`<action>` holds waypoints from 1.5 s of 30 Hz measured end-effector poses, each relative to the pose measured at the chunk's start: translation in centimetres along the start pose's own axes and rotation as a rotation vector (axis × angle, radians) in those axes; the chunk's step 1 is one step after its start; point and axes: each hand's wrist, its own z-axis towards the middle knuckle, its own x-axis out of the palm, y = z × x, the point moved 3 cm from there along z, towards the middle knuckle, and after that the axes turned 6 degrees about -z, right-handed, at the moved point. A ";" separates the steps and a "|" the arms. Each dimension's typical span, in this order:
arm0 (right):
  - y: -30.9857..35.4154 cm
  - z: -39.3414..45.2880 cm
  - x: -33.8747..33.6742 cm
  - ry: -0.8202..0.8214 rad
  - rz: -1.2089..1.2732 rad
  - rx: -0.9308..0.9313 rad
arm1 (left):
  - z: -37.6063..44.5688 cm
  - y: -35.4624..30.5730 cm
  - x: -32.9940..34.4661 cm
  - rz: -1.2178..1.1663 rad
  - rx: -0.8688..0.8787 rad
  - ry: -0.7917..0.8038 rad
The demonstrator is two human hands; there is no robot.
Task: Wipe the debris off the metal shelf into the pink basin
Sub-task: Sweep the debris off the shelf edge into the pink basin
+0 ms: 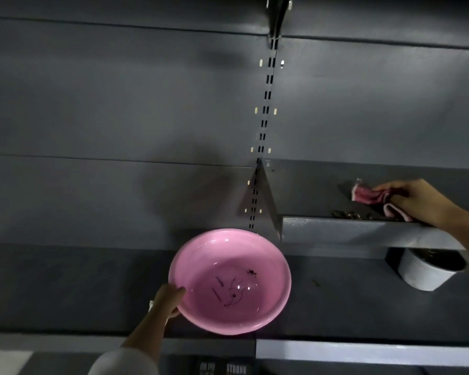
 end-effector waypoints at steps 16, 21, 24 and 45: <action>0.1 0.4 -0.2 0.008 -0.033 0.036 | -4.2 -6.1 -1.1 -0.398 0.190 -0.147; 0.4 0.3 -0.5 0.073 0.033 0.062 | -6.5 -9.7 -2.6 -0.571 0.240 -0.009; 0.3 -0.3 -0.6 0.233 0.199 0.147 | -8.3 -10.2 -3.3 -0.592 0.270 0.023; 9.3 -1.2 3.7 0.253 -0.141 -0.327 | -12.4 -10.1 -1.6 -0.586 0.216 0.162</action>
